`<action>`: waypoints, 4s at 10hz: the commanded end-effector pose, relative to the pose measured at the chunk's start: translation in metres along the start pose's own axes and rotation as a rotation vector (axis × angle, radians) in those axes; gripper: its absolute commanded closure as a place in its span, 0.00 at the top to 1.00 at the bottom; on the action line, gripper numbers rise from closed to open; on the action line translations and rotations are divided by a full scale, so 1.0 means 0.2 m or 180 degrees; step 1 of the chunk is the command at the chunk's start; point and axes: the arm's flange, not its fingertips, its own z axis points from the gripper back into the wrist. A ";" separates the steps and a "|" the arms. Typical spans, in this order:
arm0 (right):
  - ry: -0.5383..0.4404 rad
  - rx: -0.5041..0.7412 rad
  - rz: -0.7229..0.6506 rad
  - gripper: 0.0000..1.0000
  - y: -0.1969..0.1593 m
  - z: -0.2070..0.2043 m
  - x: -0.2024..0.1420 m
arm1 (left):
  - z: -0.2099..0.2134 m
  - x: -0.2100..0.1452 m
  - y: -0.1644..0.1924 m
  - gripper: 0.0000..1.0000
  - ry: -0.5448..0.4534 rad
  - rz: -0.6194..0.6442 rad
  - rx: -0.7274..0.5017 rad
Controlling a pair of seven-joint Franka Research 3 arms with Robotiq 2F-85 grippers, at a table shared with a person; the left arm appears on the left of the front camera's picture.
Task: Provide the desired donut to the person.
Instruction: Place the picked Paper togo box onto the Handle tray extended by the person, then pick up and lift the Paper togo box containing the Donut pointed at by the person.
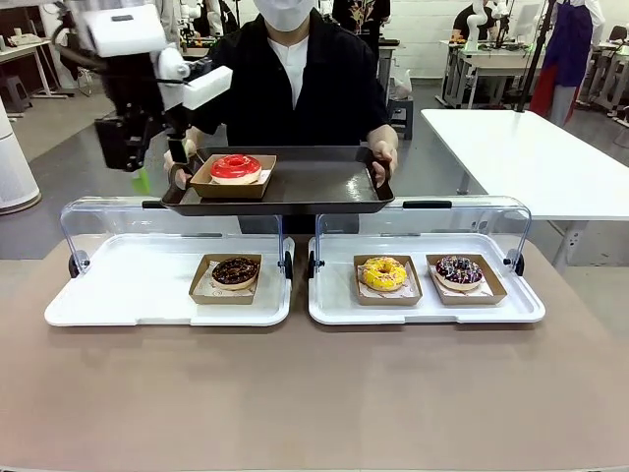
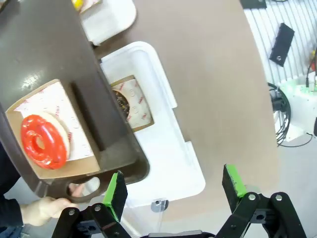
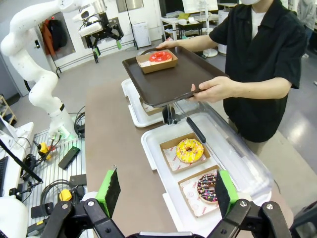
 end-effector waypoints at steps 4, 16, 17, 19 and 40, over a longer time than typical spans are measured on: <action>-0.0029 -0.0002 0.0013 1.00 0.00 0.00 0.00 | -0.14 -0.14 -0.23 1.00 -0.0202 0.0013 -0.0074; -0.0029 -0.0002 0.0013 1.00 0.00 0.00 0.00 | -0.13 -0.15 -0.21 1.00 -0.0084 0.0100 -0.0158; -0.0029 -0.0002 0.0013 1.00 0.00 0.00 0.00 | -0.13 -0.15 -0.21 1.00 -0.0084 0.0100 -0.0158; -0.0029 -0.0002 0.0013 1.00 0.00 0.00 0.00 | -0.13 -0.15 -0.21 1.00 -0.0084 0.0100 -0.0158; -0.0029 -0.0002 0.0013 1.00 0.00 0.00 0.00 | -0.20 -1.68 -0.93 1.00 -0.2667 0.1513 0.0511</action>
